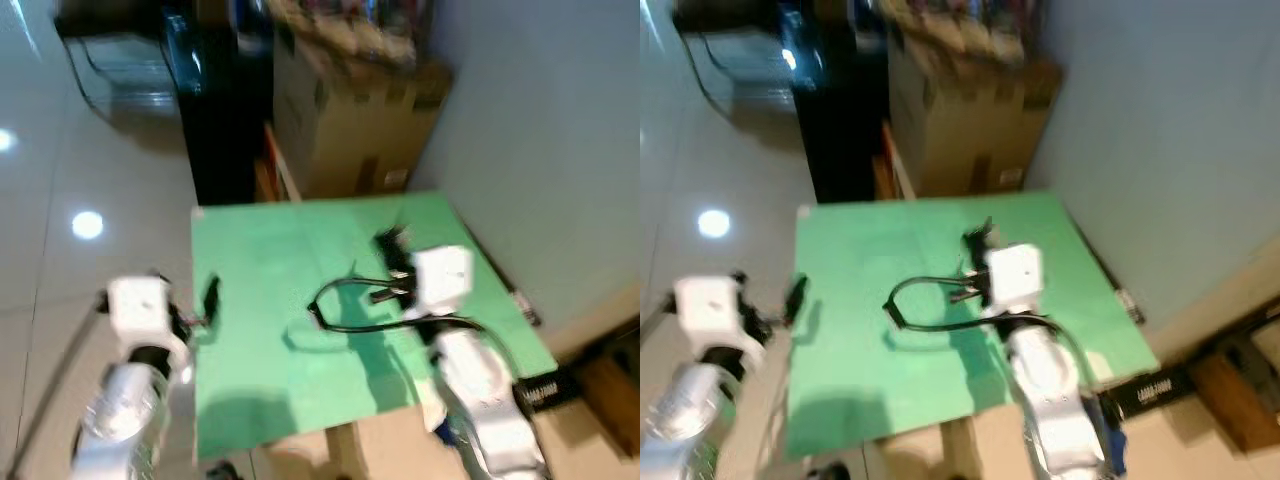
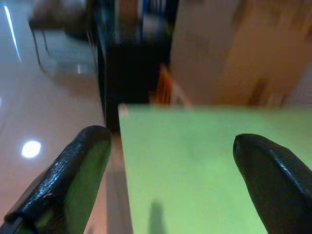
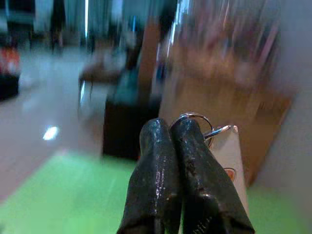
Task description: Hang keys on a hook
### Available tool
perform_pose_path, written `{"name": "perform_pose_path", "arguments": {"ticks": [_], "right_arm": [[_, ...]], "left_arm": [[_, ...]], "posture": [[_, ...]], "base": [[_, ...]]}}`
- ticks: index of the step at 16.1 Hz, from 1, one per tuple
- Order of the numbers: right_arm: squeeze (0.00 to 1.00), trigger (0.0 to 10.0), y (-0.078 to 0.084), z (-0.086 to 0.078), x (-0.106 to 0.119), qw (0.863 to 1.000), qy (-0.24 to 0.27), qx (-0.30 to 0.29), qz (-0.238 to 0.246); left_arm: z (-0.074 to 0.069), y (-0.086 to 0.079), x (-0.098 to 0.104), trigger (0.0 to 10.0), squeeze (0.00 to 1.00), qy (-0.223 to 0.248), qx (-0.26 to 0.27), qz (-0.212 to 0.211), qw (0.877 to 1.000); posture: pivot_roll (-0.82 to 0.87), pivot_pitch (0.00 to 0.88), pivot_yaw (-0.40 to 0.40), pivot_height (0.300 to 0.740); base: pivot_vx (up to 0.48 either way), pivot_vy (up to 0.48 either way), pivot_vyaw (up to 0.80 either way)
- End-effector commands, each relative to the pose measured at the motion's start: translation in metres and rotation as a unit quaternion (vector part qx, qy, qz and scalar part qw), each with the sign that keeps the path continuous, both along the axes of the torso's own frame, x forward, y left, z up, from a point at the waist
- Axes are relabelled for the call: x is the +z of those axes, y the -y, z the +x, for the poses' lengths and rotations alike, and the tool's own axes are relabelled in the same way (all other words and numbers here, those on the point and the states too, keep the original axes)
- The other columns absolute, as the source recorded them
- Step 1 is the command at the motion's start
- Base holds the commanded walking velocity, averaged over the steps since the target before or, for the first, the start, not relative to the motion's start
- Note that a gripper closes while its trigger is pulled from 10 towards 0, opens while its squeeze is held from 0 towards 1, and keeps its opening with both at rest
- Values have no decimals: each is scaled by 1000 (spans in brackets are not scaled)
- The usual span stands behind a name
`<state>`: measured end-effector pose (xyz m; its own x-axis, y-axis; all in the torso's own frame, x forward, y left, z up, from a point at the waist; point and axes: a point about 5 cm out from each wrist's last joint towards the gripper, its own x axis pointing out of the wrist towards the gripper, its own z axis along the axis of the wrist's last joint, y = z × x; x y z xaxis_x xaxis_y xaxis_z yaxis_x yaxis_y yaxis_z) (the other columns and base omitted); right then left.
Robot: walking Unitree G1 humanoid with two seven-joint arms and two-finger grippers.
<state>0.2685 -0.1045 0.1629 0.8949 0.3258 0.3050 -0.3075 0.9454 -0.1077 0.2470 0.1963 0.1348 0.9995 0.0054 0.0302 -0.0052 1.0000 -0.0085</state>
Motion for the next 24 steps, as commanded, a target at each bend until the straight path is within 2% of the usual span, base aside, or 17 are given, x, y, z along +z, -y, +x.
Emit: {"name": "perform_pose_path", "arguments": {"ticks": [1, 3, 4, 6, 8, 11, 13, 15, 16, 18, 23, 24], "right_arm": [[31, 0, 11, -7, 1, 999, 27, -21, -10], [27, 0, 16, -13, -8, 999, 13, -34, -15], [27, 0, 16, -10, -17, 999, -11, -39, -3], [27, 0, 15, -1, -28, 998, -44, -47, 17], [31, 0, 18, 7, -40, 993, -91, -55, 42], [31, 0, 18, 11, -48, 992, -115, -47, 40], [35, 0, 22, 16, -59, 984, -154, -60, 66], [35, 0, 24, 17, -65, 980, -173, -63, 70], [43, 0, 27, 20, -73, 973, -204, -76, 72], [43, 0, 29, 21, -75, 972, -209, -77, 70], [75, 0, 29, 28, -80, 967, -225, -78, 86], [71, 0, 29, 30, -81, 965, -230, -77, 96]], "left_arm": [[-1, 11, 2, 10000, 0, 12, -26, -7, 1000], [1, 25, 7, 10000, 0, 36, -48, 2, 998], [10, 32, 7, 10000, 0, 41, -55, 7, 998], [24, 34, 7, 10000, 0, 39, -51, 8, 998], [30, 33, 11, 10000, 0, 46, -47, 9, 998], [34, 35, 12, 10000, 0, 52, -50, 13, 997], [37, 38, 11, 10000, 0, 48, -48, 10, 998], [39, 40, 10, 10000, 0, 47, -49, 9, 998], [42, 43, 10, 10000, 0, 46, -50, 10, 998], [43, 45, 9, 10000, 0, 46, -53, 18, 997], [45, 45, 10, 10000, 0, 57, -45, 36, 997], [38, 45, 1, 10000, 0, 35, -31, 7, 999]], "posture": [[33, 0, -104, 740], [22, 0, -107, 740], [13, 0, -111, 740], [8, 0, -107, 740], [15, 0, -106, 740], [15, 0, -106, 740], [18, 0, -107, 740], [16, 0, -106, 740], [12, 0, -107, 740], [10, 0, -108, 740], [29, 0, -102, 740], [35, 0, -92, 740]], "base": [[0, 0, 0], [0, 0, 0], [0, 0, 0], [0, 0, 0], [0, 0, 0], [0, 0, 0], [-283, 0, 0], [-347, 0, 0], [-368, 0, 0], [-368, 0, 0], [0, 0, 646], [0, -480, 550]]}}
